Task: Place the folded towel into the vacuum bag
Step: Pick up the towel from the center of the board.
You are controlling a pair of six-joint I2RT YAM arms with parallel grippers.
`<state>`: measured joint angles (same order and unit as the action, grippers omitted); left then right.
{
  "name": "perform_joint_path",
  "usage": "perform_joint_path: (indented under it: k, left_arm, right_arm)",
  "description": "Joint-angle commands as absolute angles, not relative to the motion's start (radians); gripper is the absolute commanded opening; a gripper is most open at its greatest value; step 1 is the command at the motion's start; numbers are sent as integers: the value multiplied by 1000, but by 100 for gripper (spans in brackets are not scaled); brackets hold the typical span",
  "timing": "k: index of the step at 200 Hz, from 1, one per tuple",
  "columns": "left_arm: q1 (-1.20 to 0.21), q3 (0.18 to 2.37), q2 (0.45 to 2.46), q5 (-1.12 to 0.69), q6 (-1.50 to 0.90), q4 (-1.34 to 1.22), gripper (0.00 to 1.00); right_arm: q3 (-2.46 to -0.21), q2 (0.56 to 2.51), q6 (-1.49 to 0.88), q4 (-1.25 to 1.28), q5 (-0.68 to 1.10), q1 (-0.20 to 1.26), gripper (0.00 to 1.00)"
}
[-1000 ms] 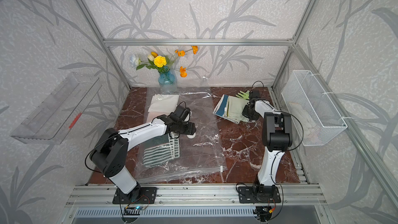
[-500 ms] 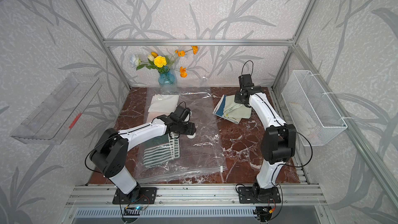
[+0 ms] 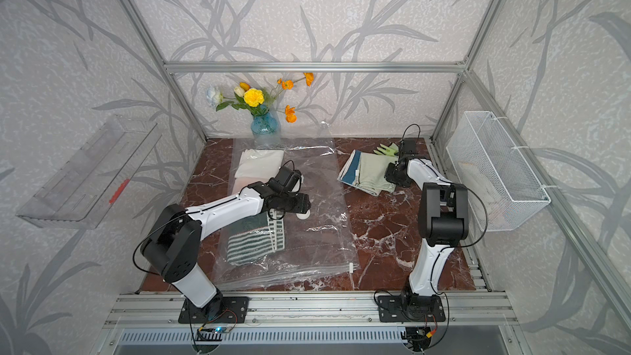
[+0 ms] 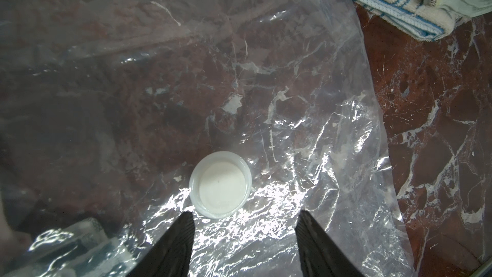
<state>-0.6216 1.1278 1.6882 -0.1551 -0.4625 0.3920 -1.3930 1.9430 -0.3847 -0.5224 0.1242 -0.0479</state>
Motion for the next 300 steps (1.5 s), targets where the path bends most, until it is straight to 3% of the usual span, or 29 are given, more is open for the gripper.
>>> perform_joint_path:
  k: [1, 38, 64, 93, 127, 157, 190, 231, 269, 300]
  left_arm:
    - [-618, 1120, 1660, -152, -448, 399, 63]
    - [-618, 1123, 1663, -150, -446, 401, 63]
    - [-618, 1123, 1661, -146, -445, 404, 63]
    - [-618, 1111, 1651, -137, -447, 400, 63]
    - [-617, 1113, 1651, -136, -445, 406, 63]
    - [-618, 1111, 1642, -128, -443, 410, 63]
    - [-617, 1113, 1647, -134, -447, 409, 63]
    - [-617, 1129, 1650, -137, -451, 409, 63]
    - [-603, 1126, 1621, -110, -455, 420, 63]
    - [-556, 1111, 1578, -110, -486, 415, 62]
  right_arm:
    - [-1396, 1964, -373, -487, 168, -40, 42]
    - [-1431, 2035, -367, -497, 150, -40, 69]
    - [-1453, 2094, -384, -531, 133, -40, 73]
    - [-1446, 2123, -401, -554, 143, -44, 59]
    - [-1465, 2125, -394, -584, 129, -46, 22]
    - [-1472, 2075, -370, -603, 98, -41, 8]
    - [-1522, 1916, -302, -655, 3, 25, 0]
    - [-1619, 1778, -214, -730, -69, 145, 0]
    - [-1699, 1681, -180, -755, -11, 279, 0]
    - [-1758, 1636, -233, -781, 143, 369, 0]
